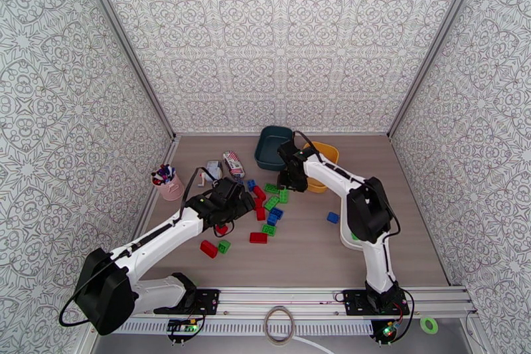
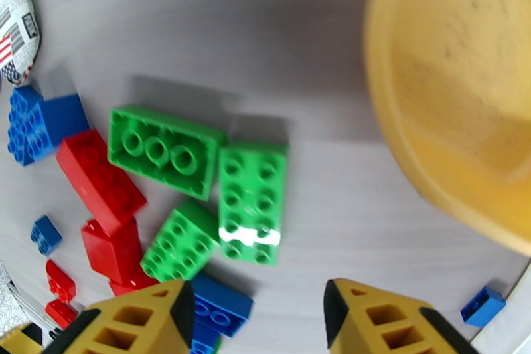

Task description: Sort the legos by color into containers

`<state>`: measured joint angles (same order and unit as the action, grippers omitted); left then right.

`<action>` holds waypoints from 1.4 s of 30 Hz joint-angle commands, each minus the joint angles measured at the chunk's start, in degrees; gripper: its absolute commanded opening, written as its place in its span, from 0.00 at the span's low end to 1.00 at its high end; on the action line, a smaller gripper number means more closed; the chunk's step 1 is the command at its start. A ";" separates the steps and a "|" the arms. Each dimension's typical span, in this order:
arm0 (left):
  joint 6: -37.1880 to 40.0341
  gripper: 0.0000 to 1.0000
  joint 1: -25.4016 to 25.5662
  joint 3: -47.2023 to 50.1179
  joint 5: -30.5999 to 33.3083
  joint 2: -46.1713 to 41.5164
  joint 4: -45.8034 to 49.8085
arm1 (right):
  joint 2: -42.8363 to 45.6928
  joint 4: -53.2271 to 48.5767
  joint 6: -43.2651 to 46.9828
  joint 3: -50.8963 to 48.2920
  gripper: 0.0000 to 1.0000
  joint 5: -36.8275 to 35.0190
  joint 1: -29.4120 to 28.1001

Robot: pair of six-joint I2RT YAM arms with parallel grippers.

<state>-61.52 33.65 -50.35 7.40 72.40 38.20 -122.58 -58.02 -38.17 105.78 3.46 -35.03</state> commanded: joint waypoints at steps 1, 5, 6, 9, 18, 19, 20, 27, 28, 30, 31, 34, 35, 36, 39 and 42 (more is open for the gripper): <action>-0.46 0.96 -0.85 0.38 0.10 -0.97 -1.09 | -3.13 -3.45 -0.15 3.45 0.56 -0.61 -0.57; 0.04 0.96 -1.38 0.07 -0.41 -0.59 -1.01 | -4.93 -3.45 -0.06 4.09 0.57 -0.30 -0.66; 0.17 0.96 -1.48 -0.01 -0.52 -0.59 -0.94 | -5.27 -3.46 0.01 4.24 0.57 -0.18 -0.74; 0.34 0.96 -1.77 0.07 -0.81 -0.51 -0.84 | -6.66 -3.42 0.11 4.99 0.57 0.05 -0.90; 0.35 0.96 -2.64 0.60 -0.97 -1.00 -0.78 | -9.66 -3.92 0.80 6.05 0.54 0.22 -1.45; 0.34 0.96 -2.71 0.69 -1.06 -1.03 -0.84 | -9.69 -3.95 0.82 5.93 0.53 -0.01 -1.46; 0.30 0.96 -2.65 0.77 -1.07 -1.03 -0.92 | -9.78 -3.86 0.88 5.72 0.53 -0.12 -1.45; 0.67 0.96 -2.65 0.65 -1.73 -0.38 -1.42 | -9.85 -3.51 1.22 3.64 0.47 -1.53 -1.45; 0.76 0.96 -2.61 0.44 -1.85 -0.26 -1.42 | -9.66 -3.37 1.34 3.28 0.45 -1.69 -1.45; 0.87 0.96 -2.28 0.11 -1.81 0.18 -1.56 | -9.21 -3.21 1.52 2.49 0.42 -2.14 -1.45; 1.08 0.96 -2.11 -0.11 -1.86 0.40 -1.63 | -8.88 -3.04 1.69 2.17 0.41 -2.29 -1.45; 1.22 0.96 -1.42 -0.69 -2.19 1.54 -2.28 | -8.11 -2.55 1.96 1.08 0.38 -2.31 -1.45; 1.31 0.96 -1.18 -0.90 -2.71 2.13 -2.71 | -7.94 -2.37 2.05 0.69 0.37 -2.22 -1.45; 1.38 0.96 -0.89 -1.06 -2.91 2.67 -3.02 | -7.89 -2.28 2.05 0.37 0.39 -2.12 -1.45; 1.66 0.96 0.32 -2.39 -3.42 4.66 -3.45 | -7.59 -2.19 2.14 -0.84 0.42 -2.40 -1.45; 1.75 0.96 1.71 -3.74 -3.39 6.36 -3.77 | -6.78 -1.86 2.48 -2.17 0.39 -3.00 -1.45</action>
<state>-61.06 34.17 -51.59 5.17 77.58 36.16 -130.72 -59.18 -36.25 105.62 2.04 -36.07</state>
